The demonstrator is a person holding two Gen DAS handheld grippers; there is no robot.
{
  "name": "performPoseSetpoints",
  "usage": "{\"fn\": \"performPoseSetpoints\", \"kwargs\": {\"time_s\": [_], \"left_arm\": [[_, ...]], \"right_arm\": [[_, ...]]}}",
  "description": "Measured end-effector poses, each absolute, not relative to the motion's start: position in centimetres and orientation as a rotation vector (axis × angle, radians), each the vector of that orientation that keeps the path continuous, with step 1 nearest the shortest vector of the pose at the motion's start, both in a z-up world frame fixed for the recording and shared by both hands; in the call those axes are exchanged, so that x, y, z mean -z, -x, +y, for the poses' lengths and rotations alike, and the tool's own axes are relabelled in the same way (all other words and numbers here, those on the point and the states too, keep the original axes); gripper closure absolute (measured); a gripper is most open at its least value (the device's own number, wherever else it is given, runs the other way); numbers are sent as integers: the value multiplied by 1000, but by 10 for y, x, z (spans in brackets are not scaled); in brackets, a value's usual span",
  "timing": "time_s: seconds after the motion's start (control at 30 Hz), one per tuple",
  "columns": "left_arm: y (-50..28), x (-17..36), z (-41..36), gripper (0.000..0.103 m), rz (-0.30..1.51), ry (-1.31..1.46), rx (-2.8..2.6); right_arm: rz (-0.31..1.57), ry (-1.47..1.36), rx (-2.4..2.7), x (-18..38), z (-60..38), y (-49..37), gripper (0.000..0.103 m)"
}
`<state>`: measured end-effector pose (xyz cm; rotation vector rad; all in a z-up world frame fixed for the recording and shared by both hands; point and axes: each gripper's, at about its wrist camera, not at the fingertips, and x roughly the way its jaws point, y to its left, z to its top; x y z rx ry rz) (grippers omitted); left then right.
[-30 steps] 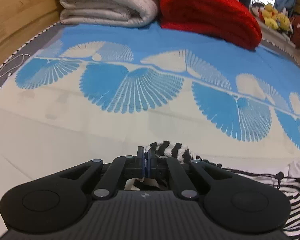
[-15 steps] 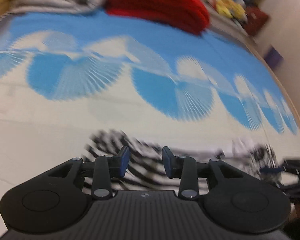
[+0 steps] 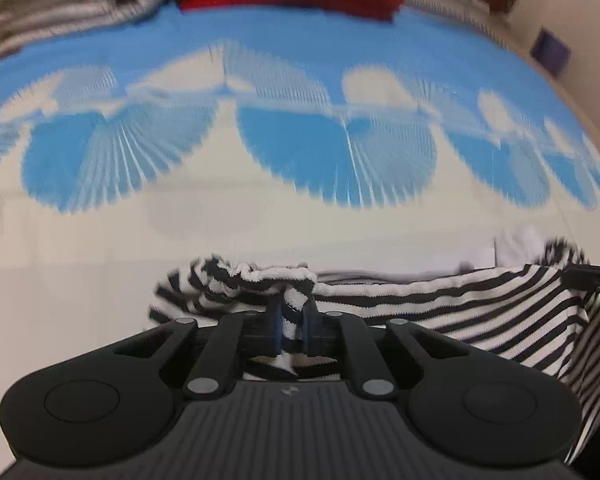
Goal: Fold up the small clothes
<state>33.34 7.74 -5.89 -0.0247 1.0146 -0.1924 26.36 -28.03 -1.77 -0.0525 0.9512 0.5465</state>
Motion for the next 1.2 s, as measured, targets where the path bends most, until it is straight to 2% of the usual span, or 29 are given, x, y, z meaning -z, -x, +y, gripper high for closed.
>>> {"fn": "performPoseSetpoints", "kwargs": {"time_s": [0.13,0.2,0.27,0.33,0.43,0.5,0.57,0.6,0.63,0.67,0.73,0.77,0.93,1.1,1.13,1.17,1.2], "left_arm": [[-333,33,88,99,829,142,162],[-335,29,88,99,791,131,132],[-344,37,89,99,826,167,136],[-352,48,85,98,876,155,128],[-368,79,82,88,1067,84,135],[-366,80,88,85,1090,89,128],[-360,63,100,73,1048,150,148],[-356,55,107,63,1018,182,164],[-350,47,116,59,990,210,174],[-345,41,125,59,974,232,181],[-338,37,141,59,960,270,183],[-337,36,146,59,963,280,176],[-341,58,155,52,1056,218,153],[-347,81,138,52,1085,109,149],[-349,83,137,52,1082,106,143],[-352,85,136,52,1079,108,137],[-354,87,136,52,1076,116,133]], "right_arm": [[789,-38,-405,-2,-293,-274,103],[690,-65,-312,-10,-297,-276,103],[624,-6,-227,-12,-291,-280,103],[669,-25,-229,-3,-289,-292,103],[723,-30,-219,7,-285,-306,103],[756,-91,-197,10,-293,-308,99],[788,-169,-218,11,-307,-308,84],[797,-184,-220,12,-313,-306,82],[797,-181,-210,11,-319,-303,77],[799,-178,-214,11,-326,-299,75],[833,-197,-253,14,-338,-295,60],[851,-200,-265,16,-342,-291,57],[957,-101,-319,34,-343,-280,55],[1007,-16,-353,46,-328,-282,55],[1009,24,-343,48,-323,-282,58],[1012,53,-335,50,-320,-284,72],[1012,64,-338,51,-318,-285,79]]}}
